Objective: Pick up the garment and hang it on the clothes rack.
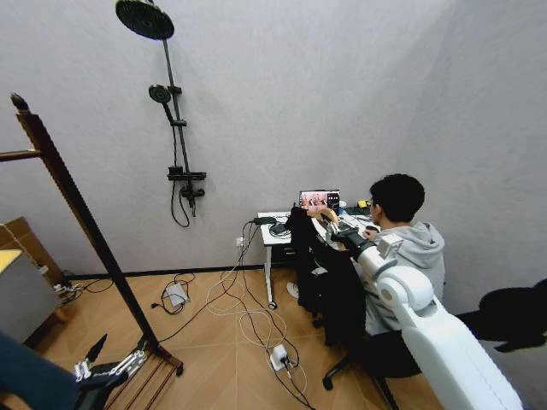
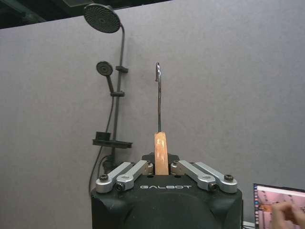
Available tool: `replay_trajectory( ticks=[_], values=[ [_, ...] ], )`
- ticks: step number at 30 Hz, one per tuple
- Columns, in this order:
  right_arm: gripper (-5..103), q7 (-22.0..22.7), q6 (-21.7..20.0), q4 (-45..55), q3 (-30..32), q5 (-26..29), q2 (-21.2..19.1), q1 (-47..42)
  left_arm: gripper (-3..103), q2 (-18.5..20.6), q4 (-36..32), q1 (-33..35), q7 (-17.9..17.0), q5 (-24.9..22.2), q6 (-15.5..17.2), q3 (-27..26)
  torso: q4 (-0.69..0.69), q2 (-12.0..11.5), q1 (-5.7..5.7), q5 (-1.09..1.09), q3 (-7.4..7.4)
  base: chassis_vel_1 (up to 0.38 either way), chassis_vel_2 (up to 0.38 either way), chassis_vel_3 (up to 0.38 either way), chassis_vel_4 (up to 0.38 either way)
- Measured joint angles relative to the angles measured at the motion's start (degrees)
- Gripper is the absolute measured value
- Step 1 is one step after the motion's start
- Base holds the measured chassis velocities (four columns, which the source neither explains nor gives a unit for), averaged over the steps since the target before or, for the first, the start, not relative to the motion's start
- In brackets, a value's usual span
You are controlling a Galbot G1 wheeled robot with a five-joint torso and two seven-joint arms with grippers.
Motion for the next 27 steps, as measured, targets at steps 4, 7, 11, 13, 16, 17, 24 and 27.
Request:
replay_trajectory(
  ticks=[4, 7, 11, 13, 16, 17, 24, 27],
  values=[
    [10, -3.13, -0.22, 2.19, 0.61, -3.10, 0.67, -3.44, 100, 0.00, 0.00, 0.00, 0.00, 0.00, 0.00, 0.00, -0.01, 0.00, 0.00, 0.01, 0.00, 0.000, 0.000, 0.000, 0.000],
    [10, -4.31, -0.24, 2.62, 1.31, -4.23, 0.97, -4.75, 100, 0.00, 0.00, 0.00, 0.00, 0.00, 0.00, 0.00, 0.00, 0.00, 0.00, 0.01, 0.00, 0.000, 0.000, 0.000, 0.000],
    [10, -5.12, -0.24, 2.92, 1.89, -4.49, 1.01, -5.55, 100, 0.00, 0.00, 0.00, 0.00, 0.00, 0.00, 0.00, -0.01, 0.00, 0.00, 0.01, 0.00, 0.000, 0.000, 0.000, 0.000],
    [10, -5.32, -0.21, 2.88, 2.06, -4.60, 1.17, -5.66, 100, 0.00, 0.00, 0.00, 0.00, 0.00, 0.00, 0.00, -0.01, 0.00, 0.00, 0.01, 0.00, 0.040, 0.037, 0.038, 0.054],
    [10, -5.14, -0.19, 2.29, 2.09, -4.71, 1.57, -5.42, 100, 0.00, 0.00, 0.00, 0.00, 0.00, 0.00, 0.00, 0.00, 0.00, 0.00, 0.01, 0.00, 0.061, 0.050, 0.056, 0.072],
    [10, -4.90, -0.19, 1.97, 2.00, -4.73, 1.69, -5.13, 100, 0.00, 0.00, 0.00, 0.00, 0.00, 0.00, 0.00, 0.01, 0.00, 0.00, 0.00, 0.00, 0.065, 0.056, 0.062, 0.081],
    [10, -4.33, 0.78, 0.56, 1.47, -4.45, 2.18, -4.10, 100, 0.00, 0.00, 0.00, 0.00, 0.00, 0.00, 0.00, 0.01, 0.00, 0.00, 0.01, 0.00, 0.085, 0.077, 0.097, 0.085],
    [10, -4.34, 1.01, 0.42, 1.33, -4.36, 2.16, -4.21, 100, 0.00, 0.00, 0.00, 0.00, 0.00, 0.00, 0.00, 0.00, 0.00, 0.00, 0.01, 0.00, 0.113, 0.088, 0.107, 0.105]
  ],
)
